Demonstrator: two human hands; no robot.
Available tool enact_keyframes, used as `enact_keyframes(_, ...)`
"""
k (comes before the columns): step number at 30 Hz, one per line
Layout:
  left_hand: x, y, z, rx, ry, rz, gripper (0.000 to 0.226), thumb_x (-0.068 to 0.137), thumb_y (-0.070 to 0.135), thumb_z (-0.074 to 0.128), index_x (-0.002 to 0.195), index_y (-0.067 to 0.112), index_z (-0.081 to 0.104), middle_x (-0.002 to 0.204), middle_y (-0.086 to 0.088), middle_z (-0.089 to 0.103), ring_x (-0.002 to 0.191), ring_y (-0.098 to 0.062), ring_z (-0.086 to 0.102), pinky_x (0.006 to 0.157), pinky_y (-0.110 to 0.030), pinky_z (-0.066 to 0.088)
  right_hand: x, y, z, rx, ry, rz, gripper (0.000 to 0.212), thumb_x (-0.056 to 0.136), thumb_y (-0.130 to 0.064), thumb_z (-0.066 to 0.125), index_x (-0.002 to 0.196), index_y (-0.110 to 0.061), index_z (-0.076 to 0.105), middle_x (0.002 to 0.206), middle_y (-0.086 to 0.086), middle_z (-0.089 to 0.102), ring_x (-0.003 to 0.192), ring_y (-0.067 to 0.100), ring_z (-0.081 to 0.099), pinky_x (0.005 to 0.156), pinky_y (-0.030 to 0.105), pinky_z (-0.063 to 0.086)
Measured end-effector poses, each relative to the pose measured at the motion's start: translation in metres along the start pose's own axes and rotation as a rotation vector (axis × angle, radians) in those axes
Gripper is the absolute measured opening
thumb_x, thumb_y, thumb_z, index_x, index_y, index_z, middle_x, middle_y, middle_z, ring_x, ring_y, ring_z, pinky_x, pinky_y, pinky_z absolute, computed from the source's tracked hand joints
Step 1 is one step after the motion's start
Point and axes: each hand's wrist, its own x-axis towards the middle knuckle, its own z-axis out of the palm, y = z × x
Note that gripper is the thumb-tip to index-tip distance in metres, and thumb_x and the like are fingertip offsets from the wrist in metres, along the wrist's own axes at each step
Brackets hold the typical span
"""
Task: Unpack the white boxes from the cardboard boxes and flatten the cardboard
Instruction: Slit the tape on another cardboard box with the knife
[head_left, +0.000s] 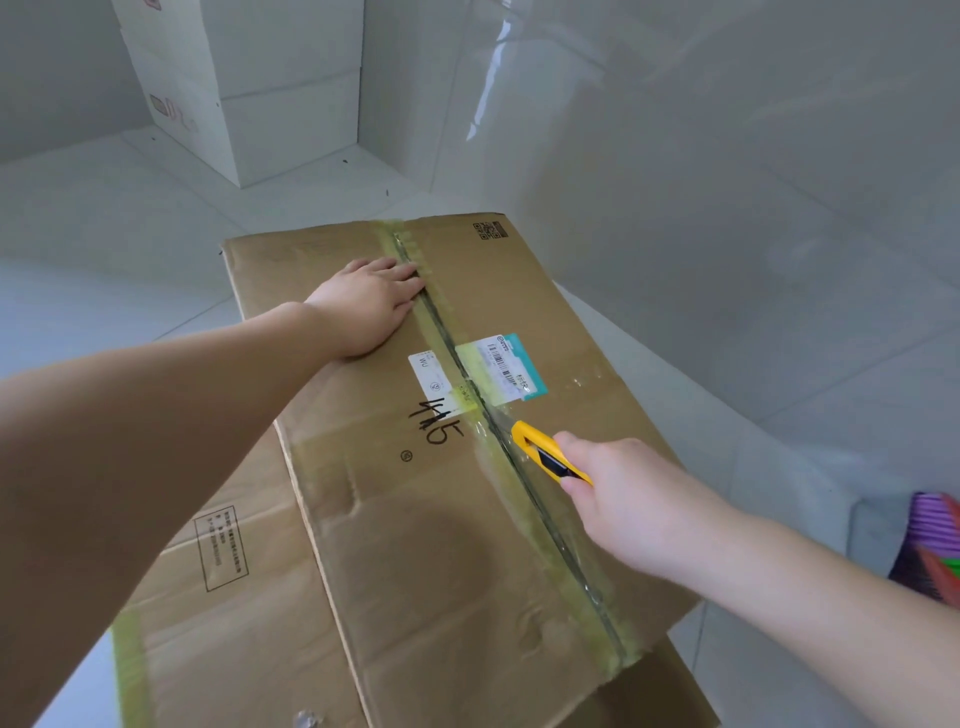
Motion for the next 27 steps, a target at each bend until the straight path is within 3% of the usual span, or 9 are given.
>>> enact_keyframes(7, -0.001, 0.007, -0.004, 0.025, 0.020, -0.011, 0.044, 0.103, 0.026, 0.027, 0.147, 0.019, 0.034, 0.157, -0.002, 0.024, 0.144, -0.023, 0.018, 0.117, -0.038, 0.011, -0.025, 0.009, 0.010, -0.032, -0.012, 0.006, 0.030, 0.101, -0.031, 0.034, 0.131, -0.026, 0.036, 0.073, -0.006, 0.041, 0.057, 0.010, 0.041, 0.045, 0.025, 0.029)
enact_keyframes(11, -0.014, 0.051, -0.001, -0.063, 0.019, 0.142, 0.046, 0.102, 0.032, 0.030, 0.146, 0.022, 0.034, 0.158, -0.001, 0.019, 0.146, -0.020, 0.013, 0.118, -0.039, 0.008, -0.033, 0.007, 0.018, -0.073, 0.001, -0.005, 0.040, 0.101, -0.032, 0.032, 0.141, -0.030, 0.027, 0.070, -0.008, 0.035, 0.056, 0.007, 0.037, 0.044, 0.024, 0.025)
enact_keyframes(14, -0.027, 0.076, 0.012, -0.065, -0.005, 0.249, 0.048, 0.101, 0.036, 0.028, 0.147, 0.023, 0.032, 0.158, -0.003, 0.019, 0.146, -0.018, 0.011, 0.119, -0.036, 0.006, -0.033, 0.008, 0.019, -0.083, -0.006, -0.005, 0.038, 0.101, -0.032, 0.032, 0.139, -0.028, 0.029, 0.070, -0.008, 0.036, 0.056, 0.007, 0.037, 0.043, 0.024, 0.024)
enact_keyframes(20, -0.025, 0.073, 0.016, -0.060, -0.025, 0.251, 0.051, 0.100, 0.040, 0.029, 0.149, 0.023, 0.029, 0.159, -0.004, 0.019, 0.146, -0.018, 0.010, 0.119, -0.039, 0.006, -0.050, 0.010, 0.026, -0.093, -0.049, -0.003, 0.033, 0.101, -0.032, 0.032, 0.133, -0.023, 0.032, 0.069, -0.005, 0.039, 0.056, 0.013, 0.040, 0.044, 0.024, 0.025)
enact_keyframes(23, -0.029, 0.078, 0.017, -0.044, 0.009, 0.275, 0.050, 0.100, 0.037, 0.028, 0.147, 0.020, 0.033, 0.157, -0.006, 0.022, 0.145, -0.022, 0.014, 0.119, -0.040, 0.010, -0.062, 0.014, 0.032, -0.090, -0.031, -0.015, 0.038, 0.101, -0.032, 0.030, 0.139, -0.024, 0.026, 0.074, -0.001, 0.045, 0.066, 0.024, 0.046, 0.048, 0.030, 0.031)
enact_keyframes(27, -0.050, 0.101, 0.024, -0.066, 0.011, 0.470, 0.063, 0.092, 0.046, 0.016, 0.138, 0.017, 0.048, 0.150, -0.008, 0.038, 0.140, -0.025, 0.031, 0.115, -0.043, 0.018, -0.073, 0.019, 0.042, -0.050, -0.018, -0.004, 0.047, 0.102, -0.031, 0.029, 0.146, -0.024, 0.016, 0.099, 0.005, 0.060, 0.090, 0.030, 0.058, 0.068, 0.037, 0.042)
